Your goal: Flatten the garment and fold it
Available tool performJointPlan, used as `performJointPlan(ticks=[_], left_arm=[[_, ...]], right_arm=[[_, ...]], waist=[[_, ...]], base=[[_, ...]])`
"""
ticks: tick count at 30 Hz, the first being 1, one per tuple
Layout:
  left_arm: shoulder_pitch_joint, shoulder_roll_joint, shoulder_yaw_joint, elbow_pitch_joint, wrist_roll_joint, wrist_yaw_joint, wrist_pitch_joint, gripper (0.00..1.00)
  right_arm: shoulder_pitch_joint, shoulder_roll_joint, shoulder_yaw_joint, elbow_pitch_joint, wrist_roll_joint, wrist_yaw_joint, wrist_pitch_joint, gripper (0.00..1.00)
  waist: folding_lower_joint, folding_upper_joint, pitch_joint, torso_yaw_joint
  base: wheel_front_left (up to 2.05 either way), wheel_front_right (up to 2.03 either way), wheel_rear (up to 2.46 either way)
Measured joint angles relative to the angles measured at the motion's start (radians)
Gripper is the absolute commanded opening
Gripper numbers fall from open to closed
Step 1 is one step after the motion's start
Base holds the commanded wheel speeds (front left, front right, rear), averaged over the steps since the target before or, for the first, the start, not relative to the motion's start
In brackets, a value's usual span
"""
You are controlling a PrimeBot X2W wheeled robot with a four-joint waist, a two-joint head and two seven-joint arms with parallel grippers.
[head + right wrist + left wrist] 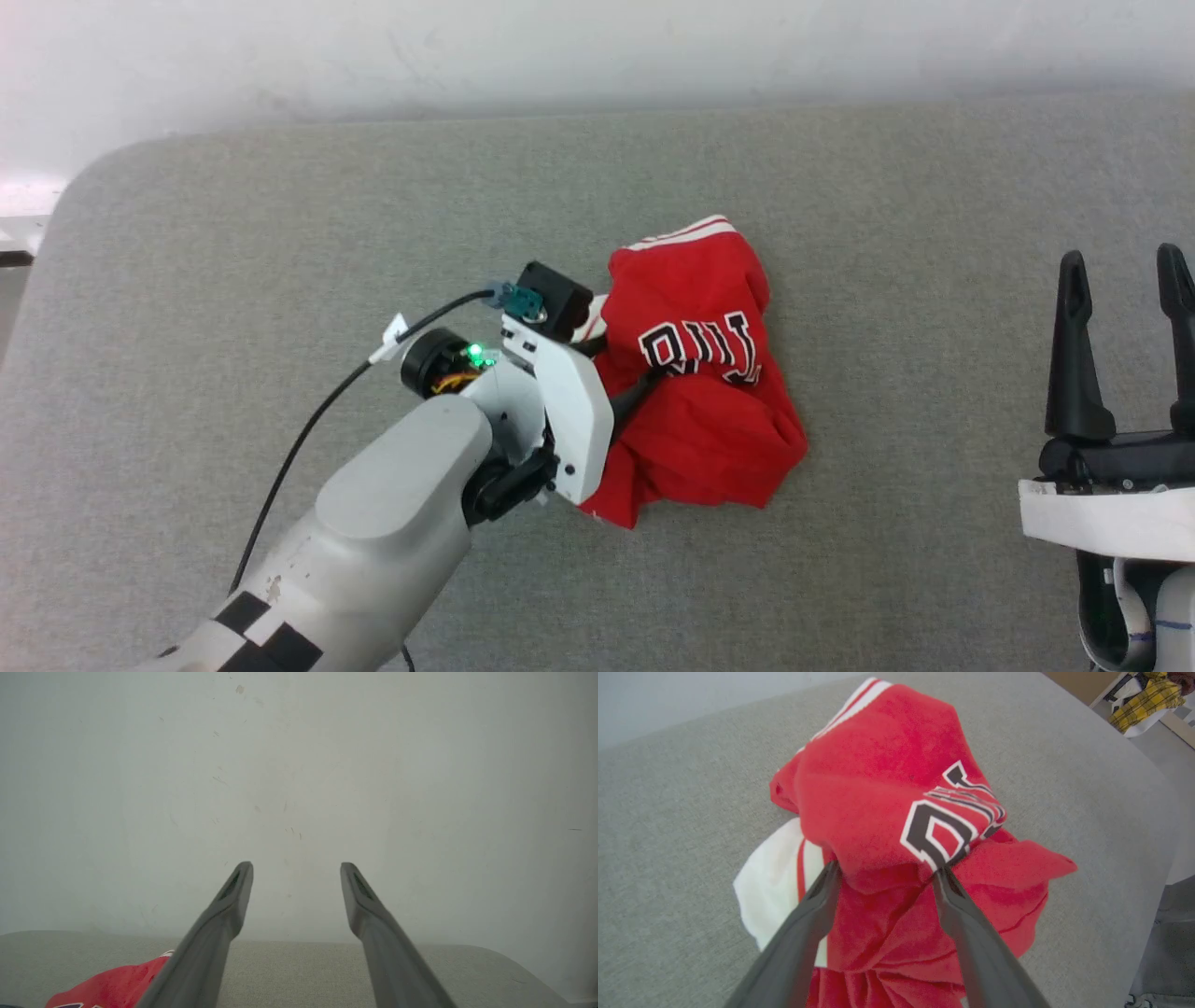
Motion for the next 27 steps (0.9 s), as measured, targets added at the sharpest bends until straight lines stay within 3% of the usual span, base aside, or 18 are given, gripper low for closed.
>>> performJointPlan(ticks=[7,15,19,22,27], left_arm=[[0.002,0.03,0.053,-0.124,-0.002,0.018,-0.129,1.0],[0.221,0.174,0.193,-0.364,0.033,0.216,-0.388,1.0],[0.393,0.209,0.302,-0.484,0.039,0.295,-0.479,1.0],[0.532,0.2,0.426,-0.586,0.105,0.348,-0.486,1.0],[0.746,0.119,0.59,-0.722,0.302,0.359,-0.486,1.0]], right_arm=[[0.013,0.0,0.005,0.007,-0.001,0.0,0.0,1.0],[0.058,0.0,0.003,0.01,0.004,0.0,0.0,1.0],[0.074,0.0,-0.001,0.013,0.009,0.0,0.0,1.0],[0.092,0.0,-0.007,0.013,0.01,0.0,0.0,1.0],[0.118,0.0,-0.013,0.028,0.019,0.0,0.0,1.0]], waist=[[-0.0001,0.0,-0.048,0.034],[-0.0002,0.0,-0.081,0.066],[-0.0001,0.0,-0.082,0.067],[-0.0001,0.0,-0.083,0.067],[-0.0002,0.0,-0.086,0.072]], base=[[0.0,0.0,0.0],[0.0,0.0,0.0],[0.0,0.0,0.0],[0.0,0.0,0.0],[0.0,0.0,0.0]])
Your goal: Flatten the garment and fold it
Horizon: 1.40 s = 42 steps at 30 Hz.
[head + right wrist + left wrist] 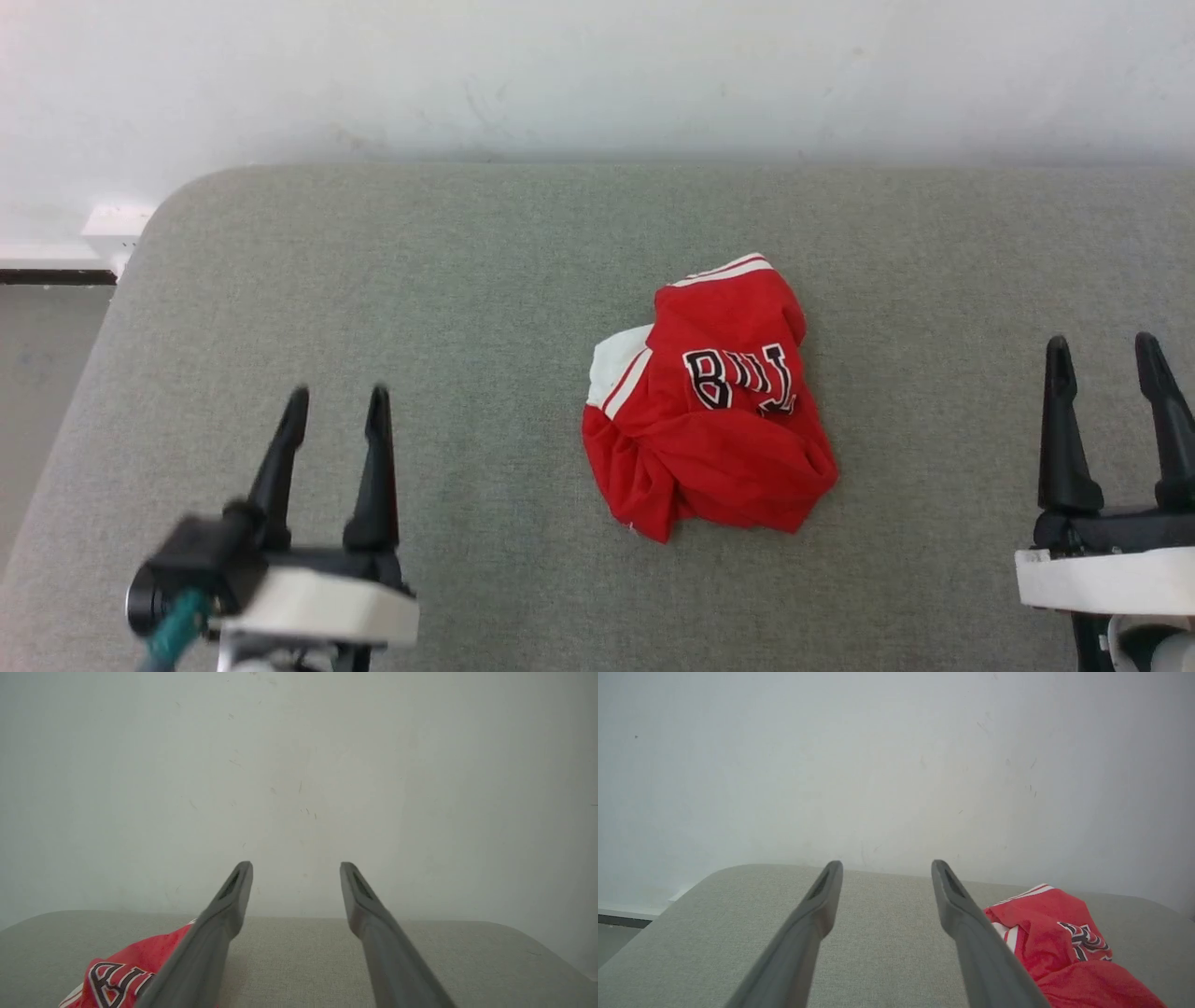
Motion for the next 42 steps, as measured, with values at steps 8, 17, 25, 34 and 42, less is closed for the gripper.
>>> performJointPlan(ticks=[8,17,25,34,42], left_arm=[[0.116,-0.125,0.103,-0.023,0.124,-0.078,0.0,1.0],[0.115,-0.211,0.196,-0.016,0.205,-0.175,0.0,1.0],[0.108,-0.267,0.232,-0.002,0.24,-0.237,0.0,1.0],[0.059,-0.291,0.249,0.031,0.245,-0.288,0.0,1.0],[0.012,-0.298,0.239,0.067,0.244,-0.31,0.0,1.0]], right_arm=[[0.035,0.0,0.019,0.051,0.043,0.0,0.0,1.0],[-0.079,0.0,0.067,0.115,0.063,0.0,0.164,1.0],[-0.268,-0.089,0.115,0.149,0.07,0.0,0.61,1.0],[-0.345,-0.232,0.272,0.191,0.159,0.0,0.942,1.0],[-0.41,-0.31,0.409,0.287,0.203,0.0,1.062,1.0]], waist=[[0.0,0.0,0.0,0.017],[0.0002,0.0,0.021,0.031],[0.0002,0.0,0.059,0.048],[0.0003,0.0,0.126,0.084],[0.0003,-0.0001,0.171,0.137]], base=[[0.0,0.0,0.0],[0.0,0.0,0.0],[0.0,0.0,0.0],[0.0,0.0,0.0],[0.0,0.0,0.0]])
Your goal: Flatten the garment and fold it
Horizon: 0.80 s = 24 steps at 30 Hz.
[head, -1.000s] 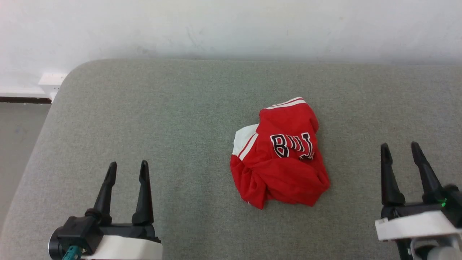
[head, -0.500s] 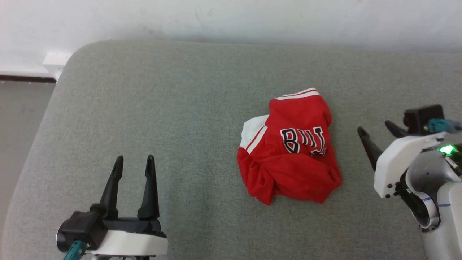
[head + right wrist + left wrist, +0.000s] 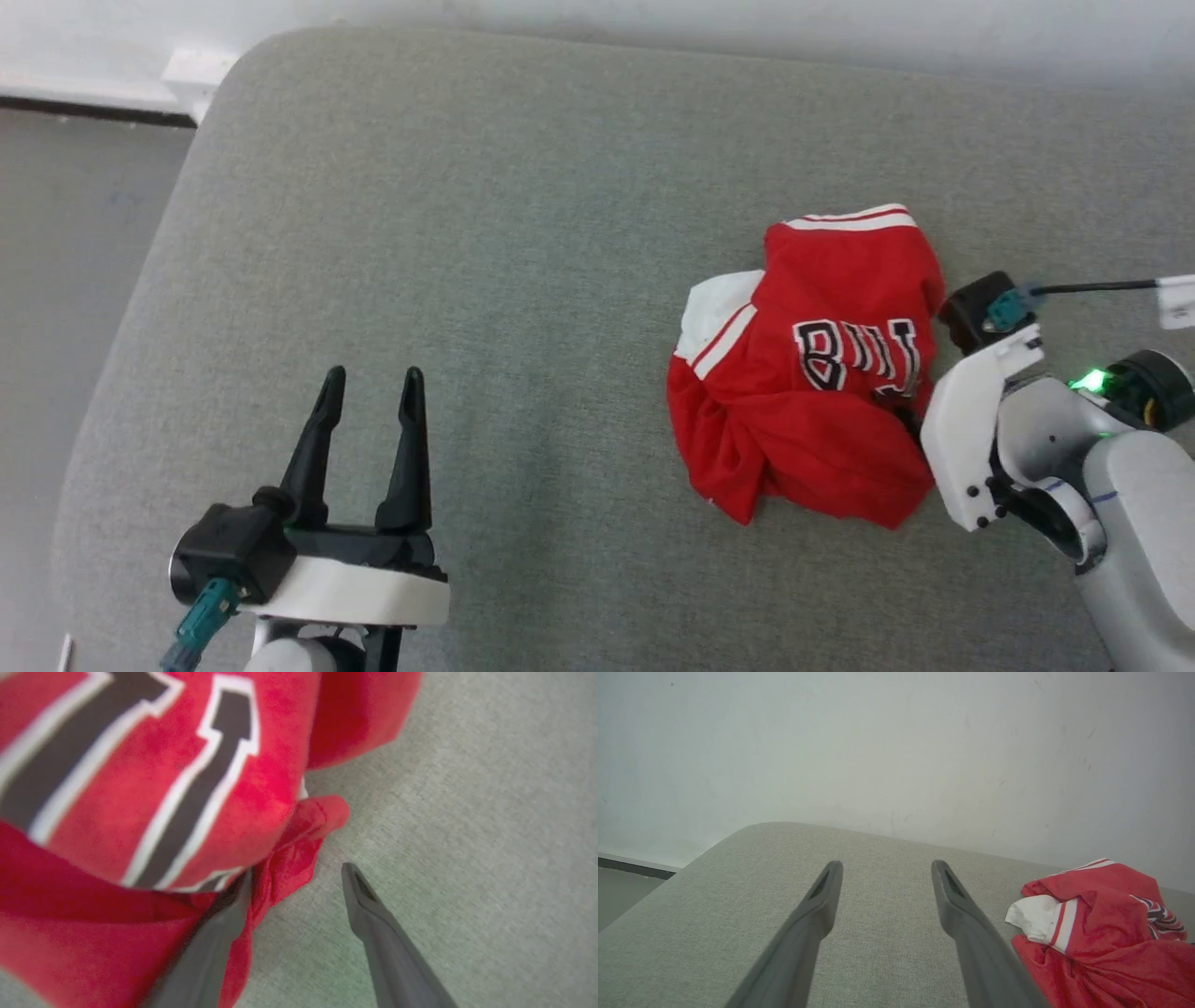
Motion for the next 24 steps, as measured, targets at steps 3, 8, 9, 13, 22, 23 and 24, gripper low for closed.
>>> performJointPlan(ticks=[3,8,9,13,22,23,24], left_arm=[[-0.01,0.0,-0.005,0.007,-0.009,-0.004,0.0,1.0],[-0.016,0.0,-0.018,0.019,-0.018,-0.004,0.0,1.0],[-0.019,0.0,-0.021,0.021,-0.019,-0.004,0.0,1.0],[-0.023,-0.001,-0.019,0.026,-0.023,-0.003,0.0,1.0],[0.002,-0.001,0.001,0.027,-0.02,0.004,0.0,1.0],[0.009,-0.001,0.002,0.026,-0.017,0.004,0.0,1.0],[0.015,-0.001,0.005,0.026,-0.012,0.004,0.0,1.0]], right_arm=[[-0.035,-0.016,0.058,0.036,0.006,0.0,0.015,1.0],[-0.091,-0.034,0.102,0.092,0.011,0.001,0.04,0.0],[-0.097,-0.034,0.103,0.096,0.016,0.001,0.04,0.0],[-0.111,-0.032,0.105,0.097,0.019,0.001,0.0,0.0],[-0.113,-0.037,-0.029,-0.004,0.003,0.001,-0.142,0.0],[-0.112,-0.04,-0.056,-0.027,-0.006,0.001,-0.15,0.0],[-0.11,-0.044,-0.082,-0.053,-0.013,0.001,-0.157,0.0]], waist=[[0.0,0.0001,0.014,0.022],[-0.0003,0.0001,0.034,0.051],[-0.0003,0.0001,0.037,0.055],[-0.0001,0.0,0.04,0.058],[0.0,0.0,-0.009,0.002],[-0.0001,0.0001,-0.018,-0.008],[-0.0001,0.0,-0.027,-0.018]], base=[[0.0,0.0,0.0],[0.0,0.0,0.0],[0.0,0.0,0.0],[0.0,0.0,0.0],[0.0,0.0,0.0],[0.0,0.0,0.0],[0.0,0.0,0.0]])
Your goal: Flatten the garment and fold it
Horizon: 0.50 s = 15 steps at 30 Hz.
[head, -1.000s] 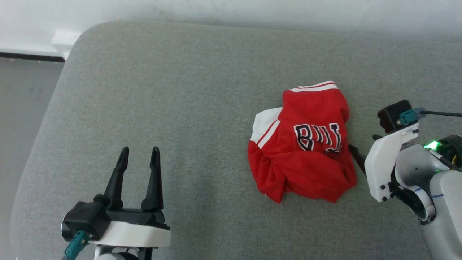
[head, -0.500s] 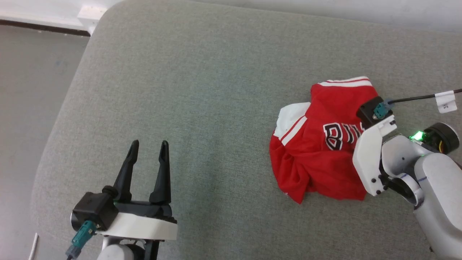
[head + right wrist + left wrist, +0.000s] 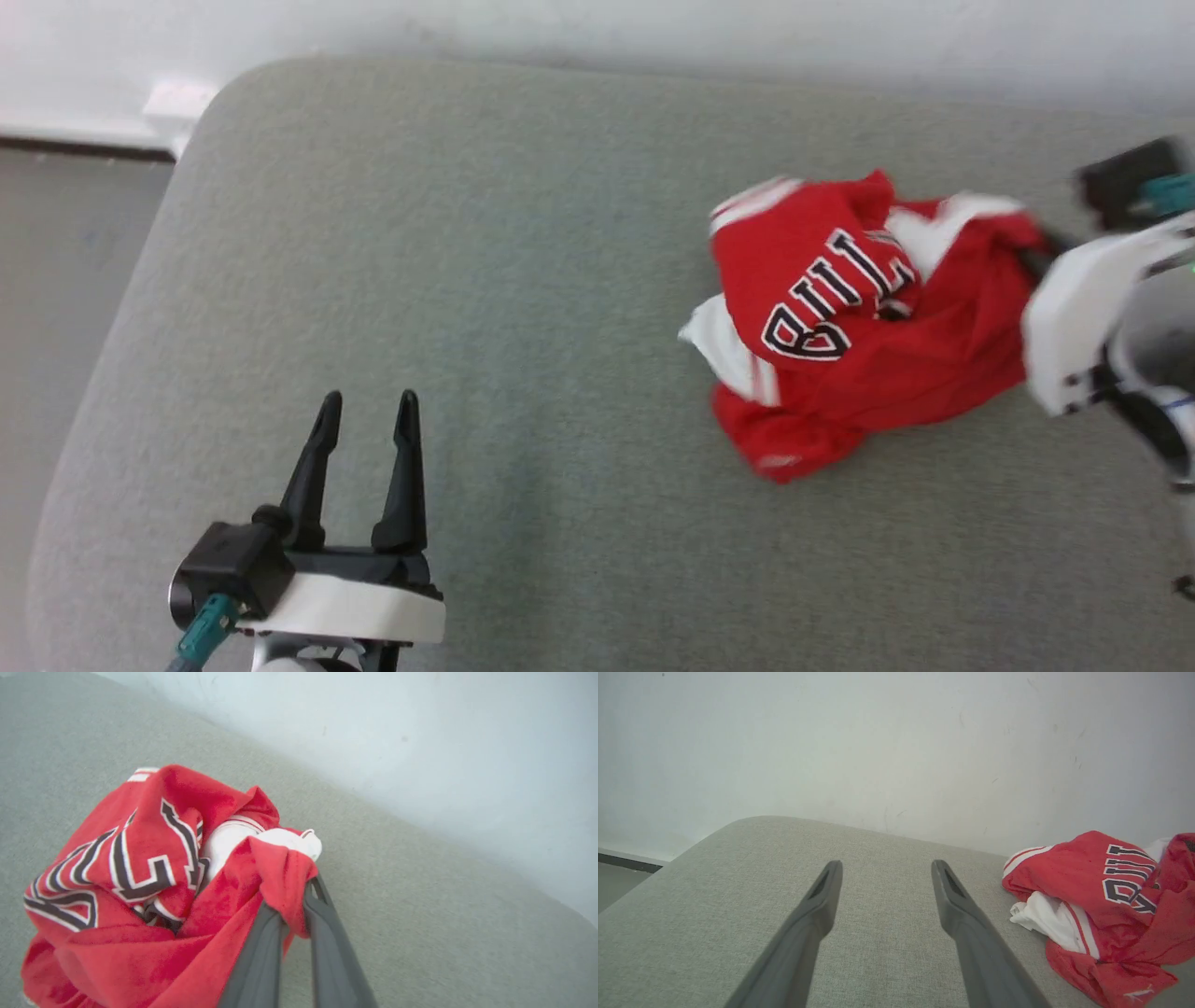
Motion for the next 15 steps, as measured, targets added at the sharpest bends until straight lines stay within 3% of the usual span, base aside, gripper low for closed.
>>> performJointPlan(ticks=[3,7,11,15], left_arm=[[0.016,0.0,0.006,-0.002,0.004,0.0,0.0,1.0],[0.032,-0.001,0.004,-0.002,0.007,0.0,0.0,1.0],[0.04,-0.002,0.003,-0.002,0.012,-0.001,0.0,1.0],[0.04,-0.002,0.008,0.001,0.018,-0.009,0.0,1.0]], right_arm=[[0.039,-0.011,-0.099,-0.078,-0.021,0.0,-0.006,0.0],[0.208,-0.003,-0.266,-0.191,-0.051,-0.001,0.018,0.0],[0.462,0.079,-0.416,-0.263,-0.085,-0.001,0.045,0.0],[0.707,0.205,-0.465,-0.224,-0.126,-0.001,-0.03,0.0]], waist=[[-0.0001,0.0,-0.026,-0.032],[-0.0001,0.0,-0.057,-0.073],[-0.0002,0.0,-0.073,-0.103],[-0.0001,0.0,-0.071,-0.108]], base=[[0.0,0.0,0.0],[0.0,0.0,0.0],[0.0,0.0,0.0],[0.0,0.0,0.0]])
